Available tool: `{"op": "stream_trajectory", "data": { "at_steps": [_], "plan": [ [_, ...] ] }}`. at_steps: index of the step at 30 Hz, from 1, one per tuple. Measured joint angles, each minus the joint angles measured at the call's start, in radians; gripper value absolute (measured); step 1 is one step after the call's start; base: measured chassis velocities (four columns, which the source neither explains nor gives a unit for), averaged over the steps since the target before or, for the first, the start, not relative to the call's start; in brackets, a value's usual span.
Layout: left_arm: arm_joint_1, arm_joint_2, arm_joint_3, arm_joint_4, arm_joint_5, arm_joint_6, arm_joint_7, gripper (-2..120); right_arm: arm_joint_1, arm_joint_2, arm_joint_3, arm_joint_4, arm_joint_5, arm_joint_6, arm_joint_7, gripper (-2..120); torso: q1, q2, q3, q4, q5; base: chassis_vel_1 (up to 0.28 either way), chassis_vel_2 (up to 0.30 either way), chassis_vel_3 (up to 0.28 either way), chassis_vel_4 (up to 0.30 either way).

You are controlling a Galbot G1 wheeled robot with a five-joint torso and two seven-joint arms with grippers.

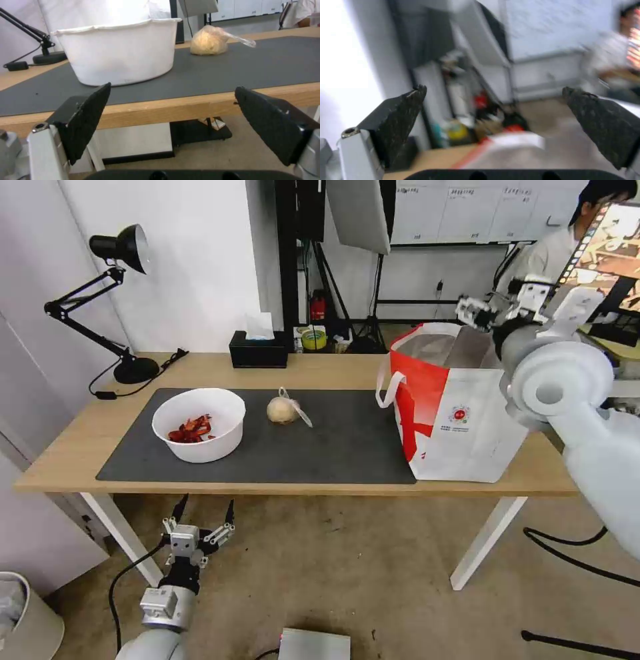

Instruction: Pick up the trash from the table and place it into the takeout bag.

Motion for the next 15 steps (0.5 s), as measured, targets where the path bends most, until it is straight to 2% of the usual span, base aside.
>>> {"op": "stream_trajectory", "data": {
  "at_steps": [2,3,5,6,8,9,11,14,15],
  "plan": [
    [0.000,0.000,0.000,0.000,0.000,0.000,0.000,100,-0.056,-0.047,0.027,0.060,-0.035,0.060,-0.121,100,0.000,0.000,0.000,0.0001,-0.0001,0.000,0.000,0.000,0.000],
    [0.000,0.000,0.000,0.000,0.000,0.000,0.000,100,-0.056,-0.047,0.027,0.060,-0.035,0.060,-0.121,100,0.000,0.000,0.000,0.0001,-0.0001,0.000,0.000,0.000,0.000],
    [0.000,0.001,0.000,0.000,0.000,0.000,0.000,100,-0.161,-0.099,0.084,0.133,-0.120,0.126,-0.240,100,0.000,0.000,0.000,-0.0001,-0.0006,0.000,0.000,0.000,0.000],
    [0.000,0.001,0.000,0.000,0.000,0.000,0.000,100,-0.161,-0.099,0.084,0.133,-0.120,0.126,-0.240,100,0.000,0.000,0.000,-0.0001,-0.0006,0.000,0.000,0.000,0.000],
    [0.000,0.000,0.000,-0.003,-0.001,0.000,0.000,100,-0.294,-0.130,0.132,0.185,-0.236,0.168,-0.319,100,0.000,0.000,0.000,-0.0003,0.0005,0.000,0.000,0.000,0.000],
    [0.000,0.000,0.000,-0.003,-0.001,0.000,0.000,100,-0.294,-0.130,0.132,0.185,-0.236,0.168,-0.319,100,0.000,0.000,0.000,-0.0003,0.0005,0.000,0.000,0.000,0.000],
    [0.000,-0.002,-0.001,-0.006,-0.002,0.000,-0.001,100,-0.439,-0.134,0.200,0.249,-0.311,0.187,-0.323,100,0.000,0.000,0.000,-0.0004,-0.0001,0.000,0.000,0.000,0.000],
    [0.013,-0.009,-0.012,-0.018,-0.002,0.000,-0.001,100,-0.501,-0.122,0.225,0.266,-0.371,0.203,-0.318,100,0.000,0.000,0.000,-0.0007,0.0000,0.000,0.000,0.000,0.000],
    [0.030,-0.019,-0.022,-0.029,-0.002,0.000,-0.001,100,-0.529,-0.112,0.230,0.266,-0.411,0.216,-0.326,100,0.000,0.000,0.000,-0.0001,-0.0001,0.000,0.000,0.000,0.000]
  ]
}}
